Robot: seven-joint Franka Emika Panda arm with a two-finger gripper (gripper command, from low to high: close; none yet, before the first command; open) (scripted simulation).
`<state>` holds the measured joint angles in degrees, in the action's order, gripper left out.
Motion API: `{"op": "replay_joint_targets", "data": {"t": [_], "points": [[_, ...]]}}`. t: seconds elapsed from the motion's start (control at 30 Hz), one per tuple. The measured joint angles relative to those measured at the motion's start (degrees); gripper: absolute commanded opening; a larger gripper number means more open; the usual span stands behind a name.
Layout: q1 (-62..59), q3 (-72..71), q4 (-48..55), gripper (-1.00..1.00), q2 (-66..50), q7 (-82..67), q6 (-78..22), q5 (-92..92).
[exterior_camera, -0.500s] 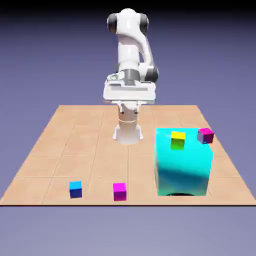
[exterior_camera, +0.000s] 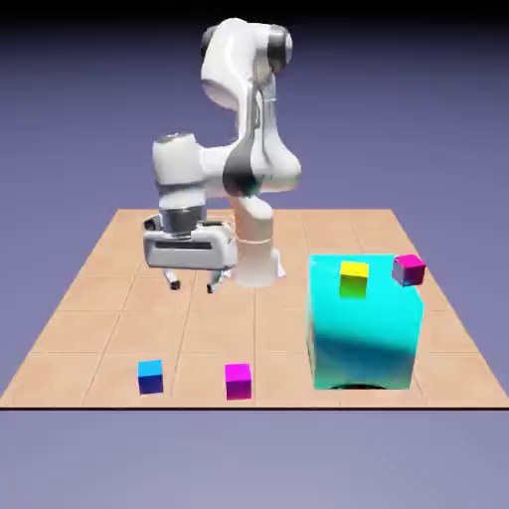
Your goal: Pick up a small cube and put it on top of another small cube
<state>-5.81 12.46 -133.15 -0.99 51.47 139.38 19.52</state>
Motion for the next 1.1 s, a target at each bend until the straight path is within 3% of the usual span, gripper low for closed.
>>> {"op": "replay_joint_targets", "data": {"t": [0.67, 0.73, 0.8, 0.83, 1.0, 1.1], "points": [[-6.98, 15.37, 34.37, 0.00, -41.53, 11.12, -42.74, 24.09], [-7.27, 15.96, 35.68, 0.00, -43.12, 11.55, -44.38, 25.01], [-5.98, 14.14, 32.68, 0.00, -45.54, 9.75, -39.40, 27.64], [-5.56, 13.55, 31.70, -1.00, -46.33, 9.16, -37.78, 28.50], [-6.89, 15.69, 35.27, -1.00, -42.41, 12.17, -44.18, 25.12], [-3.55, 13.32, 31.65, -1.00, -36.18, 17.78, -42.65, 24.96]]}}
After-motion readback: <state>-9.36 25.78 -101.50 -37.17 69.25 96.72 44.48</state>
